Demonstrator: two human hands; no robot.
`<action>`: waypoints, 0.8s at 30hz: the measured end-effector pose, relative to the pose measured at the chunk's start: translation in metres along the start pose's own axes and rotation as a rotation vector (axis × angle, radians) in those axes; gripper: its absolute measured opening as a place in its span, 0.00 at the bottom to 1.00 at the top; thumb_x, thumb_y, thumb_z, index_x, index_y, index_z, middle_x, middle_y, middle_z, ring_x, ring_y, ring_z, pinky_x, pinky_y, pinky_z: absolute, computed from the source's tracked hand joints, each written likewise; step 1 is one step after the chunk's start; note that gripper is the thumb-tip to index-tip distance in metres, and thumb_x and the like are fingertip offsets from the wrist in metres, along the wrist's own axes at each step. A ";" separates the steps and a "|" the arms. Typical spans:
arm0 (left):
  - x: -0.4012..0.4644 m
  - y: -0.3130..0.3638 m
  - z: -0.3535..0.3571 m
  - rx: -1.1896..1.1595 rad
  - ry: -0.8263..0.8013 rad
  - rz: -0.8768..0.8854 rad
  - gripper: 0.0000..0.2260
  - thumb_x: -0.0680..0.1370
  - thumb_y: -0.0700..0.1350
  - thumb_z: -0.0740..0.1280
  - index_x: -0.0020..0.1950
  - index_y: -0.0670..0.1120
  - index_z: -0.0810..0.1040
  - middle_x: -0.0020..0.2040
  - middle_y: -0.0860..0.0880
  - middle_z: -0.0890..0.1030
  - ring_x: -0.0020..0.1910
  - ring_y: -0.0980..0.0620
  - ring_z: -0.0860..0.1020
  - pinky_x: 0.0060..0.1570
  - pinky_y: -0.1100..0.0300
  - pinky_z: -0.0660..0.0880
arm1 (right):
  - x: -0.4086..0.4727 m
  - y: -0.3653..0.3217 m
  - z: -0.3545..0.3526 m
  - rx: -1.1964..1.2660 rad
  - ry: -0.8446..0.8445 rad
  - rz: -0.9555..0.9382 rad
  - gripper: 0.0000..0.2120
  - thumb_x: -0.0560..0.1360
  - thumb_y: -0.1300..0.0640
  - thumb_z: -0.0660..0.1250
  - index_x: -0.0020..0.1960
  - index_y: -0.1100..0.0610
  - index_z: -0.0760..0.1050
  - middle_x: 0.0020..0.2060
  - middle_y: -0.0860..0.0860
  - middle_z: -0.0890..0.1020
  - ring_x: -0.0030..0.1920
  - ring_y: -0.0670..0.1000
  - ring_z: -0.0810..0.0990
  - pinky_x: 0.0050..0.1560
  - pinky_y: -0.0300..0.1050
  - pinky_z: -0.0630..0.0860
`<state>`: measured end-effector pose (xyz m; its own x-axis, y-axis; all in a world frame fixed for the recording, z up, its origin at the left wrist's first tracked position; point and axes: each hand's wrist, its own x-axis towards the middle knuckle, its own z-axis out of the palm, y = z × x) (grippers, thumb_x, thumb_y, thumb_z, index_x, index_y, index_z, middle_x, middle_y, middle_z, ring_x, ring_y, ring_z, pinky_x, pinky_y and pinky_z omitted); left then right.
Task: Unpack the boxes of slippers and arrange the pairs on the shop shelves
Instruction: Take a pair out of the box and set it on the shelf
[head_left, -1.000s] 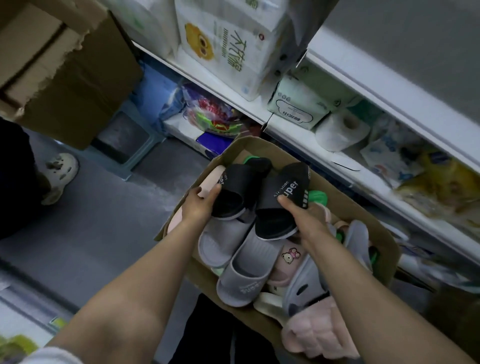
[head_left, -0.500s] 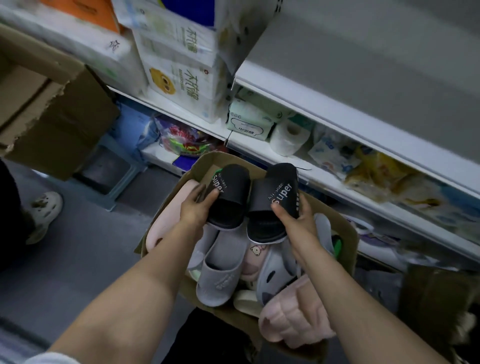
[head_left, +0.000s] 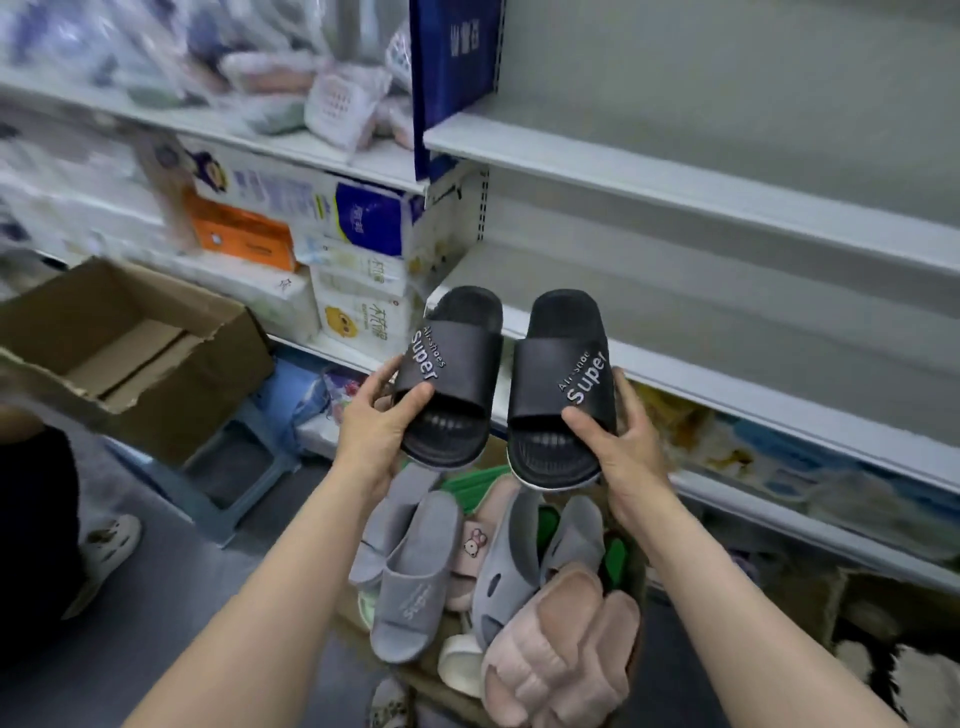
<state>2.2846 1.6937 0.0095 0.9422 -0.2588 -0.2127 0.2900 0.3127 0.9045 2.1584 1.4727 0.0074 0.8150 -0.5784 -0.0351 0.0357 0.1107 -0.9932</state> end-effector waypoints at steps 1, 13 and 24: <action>-0.009 0.015 0.008 0.000 -0.020 0.039 0.24 0.75 0.35 0.71 0.69 0.50 0.76 0.54 0.44 0.84 0.46 0.53 0.85 0.43 0.60 0.81 | -0.004 -0.016 -0.001 0.001 0.003 -0.048 0.46 0.61 0.48 0.84 0.75 0.46 0.68 0.64 0.47 0.81 0.63 0.50 0.81 0.63 0.54 0.78; -0.046 0.165 0.069 -0.061 -0.211 0.394 0.28 0.69 0.41 0.74 0.69 0.50 0.76 0.50 0.46 0.86 0.50 0.51 0.84 0.49 0.58 0.81 | -0.014 -0.173 0.018 0.131 -0.027 -0.447 0.47 0.62 0.55 0.80 0.78 0.50 0.65 0.61 0.47 0.83 0.61 0.48 0.82 0.54 0.39 0.80; 0.012 0.285 0.125 -0.169 -0.370 0.516 0.28 0.67 0.42 0.74 0.67 0.51 0.76 0.52 0.47 0.86 0.50 0.51 0.85 0.43 0.60 0.82 | 0.026 -0.278 0.062 0.147 -0.009 -0.684 0.55 0.55 0.44 0.85 0.77 0.51 0.66 0.62 0.47 0.83 0.61 0.49 0.82 0.58 0.42 0.79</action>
<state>2.3575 1.6650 0.3109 0.8564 -0.3253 0.4010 -0.1327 0.6118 0.7798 2.2053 1.4767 0.2897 0.5865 -0.5508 0.5938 0.6194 -0.1674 -0.7670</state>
